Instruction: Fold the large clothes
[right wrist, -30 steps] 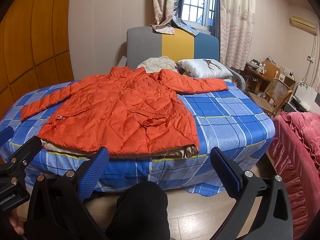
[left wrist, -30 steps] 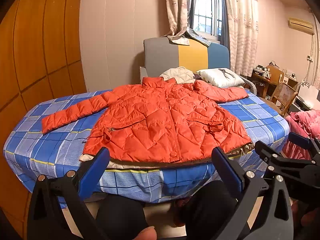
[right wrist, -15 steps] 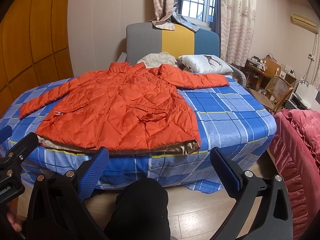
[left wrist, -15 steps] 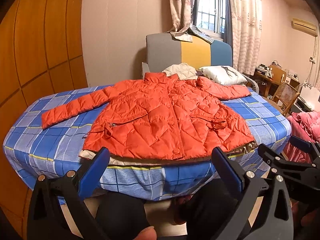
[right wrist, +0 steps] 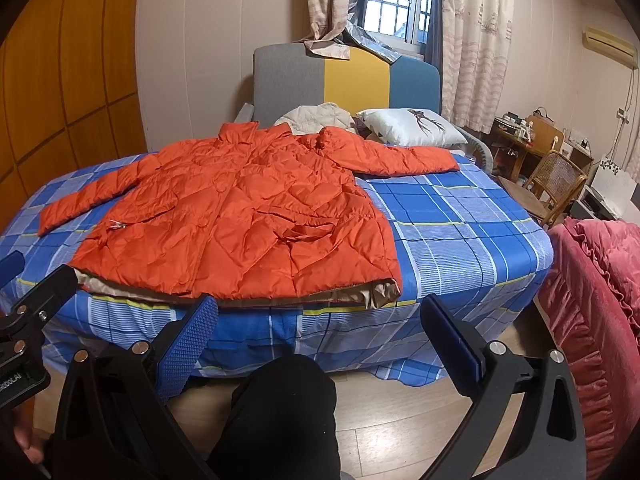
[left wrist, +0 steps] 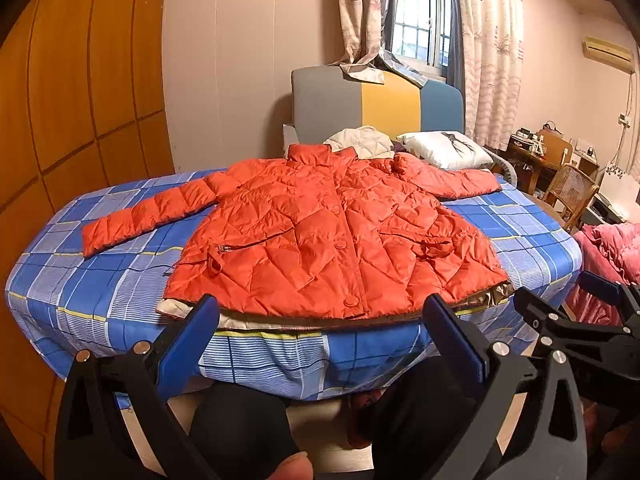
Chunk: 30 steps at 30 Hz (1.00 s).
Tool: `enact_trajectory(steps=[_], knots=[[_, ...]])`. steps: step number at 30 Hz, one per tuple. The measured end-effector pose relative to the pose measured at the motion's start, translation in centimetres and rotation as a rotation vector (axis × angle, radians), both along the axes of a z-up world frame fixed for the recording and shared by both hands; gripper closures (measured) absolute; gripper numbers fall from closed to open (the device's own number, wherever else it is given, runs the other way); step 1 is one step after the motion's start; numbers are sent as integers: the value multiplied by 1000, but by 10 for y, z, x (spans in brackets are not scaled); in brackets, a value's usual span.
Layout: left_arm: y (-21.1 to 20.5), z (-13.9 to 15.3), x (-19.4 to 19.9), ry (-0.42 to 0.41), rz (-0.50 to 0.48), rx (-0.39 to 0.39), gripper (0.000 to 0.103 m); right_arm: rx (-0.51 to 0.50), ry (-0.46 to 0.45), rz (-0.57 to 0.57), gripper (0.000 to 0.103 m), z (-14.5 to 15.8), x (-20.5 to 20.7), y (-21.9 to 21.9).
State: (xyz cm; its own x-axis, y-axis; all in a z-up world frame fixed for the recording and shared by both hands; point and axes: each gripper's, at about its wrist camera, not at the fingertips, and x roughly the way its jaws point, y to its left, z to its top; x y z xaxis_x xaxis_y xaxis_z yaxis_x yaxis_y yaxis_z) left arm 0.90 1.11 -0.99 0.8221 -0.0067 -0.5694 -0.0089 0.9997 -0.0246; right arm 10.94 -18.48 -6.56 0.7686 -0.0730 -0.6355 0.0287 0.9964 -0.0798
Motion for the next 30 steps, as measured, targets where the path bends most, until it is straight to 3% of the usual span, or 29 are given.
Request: enact_trajectory(steps=[13,17,21,24,30], knots=[[3,-8,6,15,-2,-16,2,31,21,7,3,-5,1,-6],[15,-19,14,35,-48,-90,2,77,43,21,3,-12,6,-12],[31,-34,28,102,-32,-127,2,171,68,34,3,-19,15,-26],[42,-41,39,107,-10,-118,2,274,88,8,3,-22,28,-46],[55,-47,77,127,-44,-93,2,481,122,-81,3,-27,88,-95]])
